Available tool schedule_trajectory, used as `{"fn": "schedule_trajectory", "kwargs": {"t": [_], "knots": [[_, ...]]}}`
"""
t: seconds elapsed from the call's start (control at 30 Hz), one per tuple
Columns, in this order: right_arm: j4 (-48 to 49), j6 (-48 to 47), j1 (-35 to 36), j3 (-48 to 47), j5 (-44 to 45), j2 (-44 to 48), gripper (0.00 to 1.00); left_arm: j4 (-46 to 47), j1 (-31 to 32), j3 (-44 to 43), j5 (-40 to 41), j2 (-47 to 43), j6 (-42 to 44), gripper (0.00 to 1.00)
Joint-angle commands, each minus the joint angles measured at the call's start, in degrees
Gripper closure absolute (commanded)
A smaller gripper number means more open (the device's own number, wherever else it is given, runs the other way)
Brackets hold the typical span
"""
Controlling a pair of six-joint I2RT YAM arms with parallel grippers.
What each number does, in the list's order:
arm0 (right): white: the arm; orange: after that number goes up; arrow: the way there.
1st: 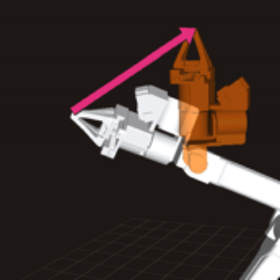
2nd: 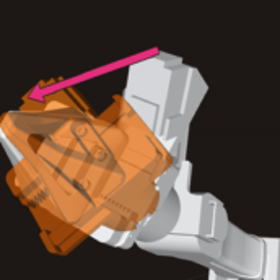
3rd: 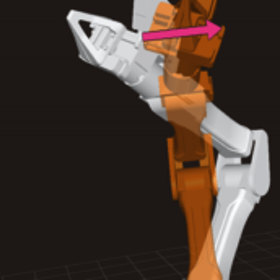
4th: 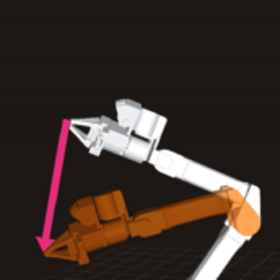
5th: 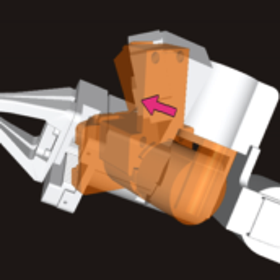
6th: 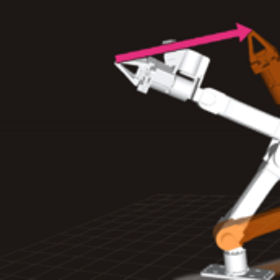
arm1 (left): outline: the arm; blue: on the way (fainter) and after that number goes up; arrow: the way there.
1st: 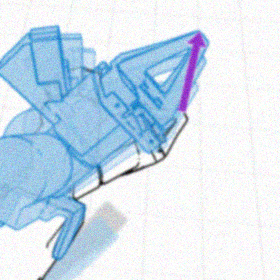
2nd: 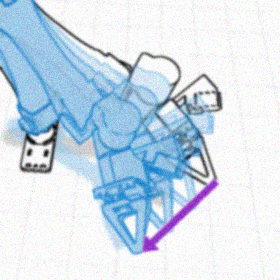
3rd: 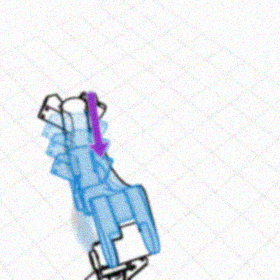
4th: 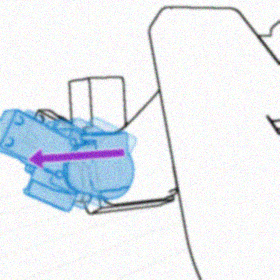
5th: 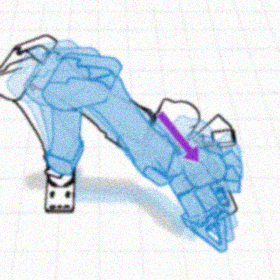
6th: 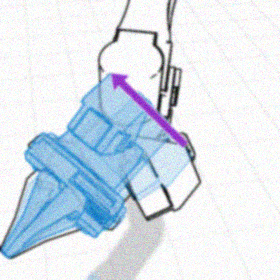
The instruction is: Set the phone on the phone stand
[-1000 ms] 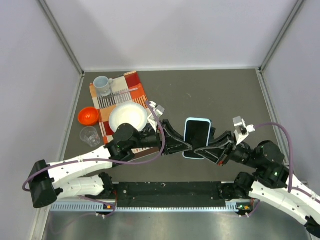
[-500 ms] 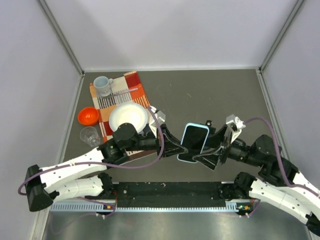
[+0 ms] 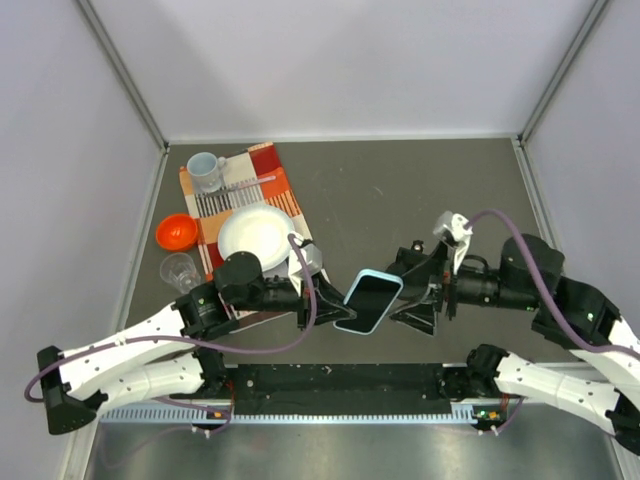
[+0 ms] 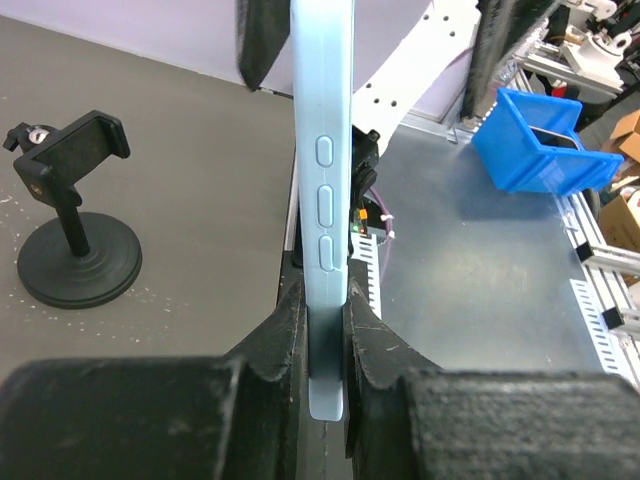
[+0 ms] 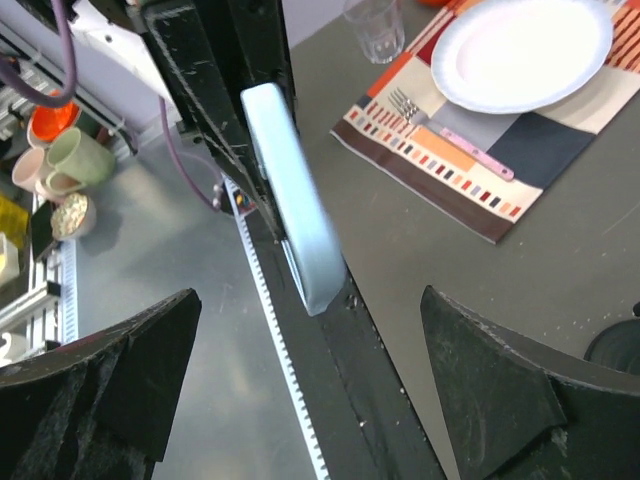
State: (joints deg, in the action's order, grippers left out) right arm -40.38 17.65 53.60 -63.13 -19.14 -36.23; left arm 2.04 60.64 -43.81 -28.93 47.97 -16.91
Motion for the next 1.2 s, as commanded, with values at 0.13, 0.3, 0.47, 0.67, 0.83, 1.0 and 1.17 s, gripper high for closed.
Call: {"fn": "schedule_trajectory", "kwargs": {"t": [0.13,0.3,0.47,0.67,0.83,1.0,1.17], "knots": [[-2.6,-3.9,0.0,-7.4,-6.2,-7.4,0.16,0.0,0.2,-0.7,-4.3,-3.7,4.4,1.0],[-2.3,-3.7,0.0,-9.0,-11.0,-10.3,0.27,0.0,0.2,-0.2,-6.4,-4.0,4.4,1.0],[3.9,-2.2,0.0,-6.3,-18.1,-10.3,0.39,0.2,0.2,0.0,-7.5,-3.4,4.4,1.0],[6.5,-1.2,0.0,-3.4,-17.5,-10.8,0.45,0.2,0.2,0.0,-8.1,-3.7,4.6,1.0],[8.4,0.4,0.0,-1.7,-17.3,-10.7,0.51,0.0,0.2,-0.1,-7.8,-3.4,5.0,1.0],[9.7,1.1,0.1,-0.5,-15.3,-9.7,0.73,-0.2,0.2,-0.4,-7.9,-2.7,5.1,1.0],[10.1,1.3,0.0,0.1,-13.7,-9.4,0.68,-1.3,0.2,-0.7,-8.0,-2.5,5.6,1.0]]}}
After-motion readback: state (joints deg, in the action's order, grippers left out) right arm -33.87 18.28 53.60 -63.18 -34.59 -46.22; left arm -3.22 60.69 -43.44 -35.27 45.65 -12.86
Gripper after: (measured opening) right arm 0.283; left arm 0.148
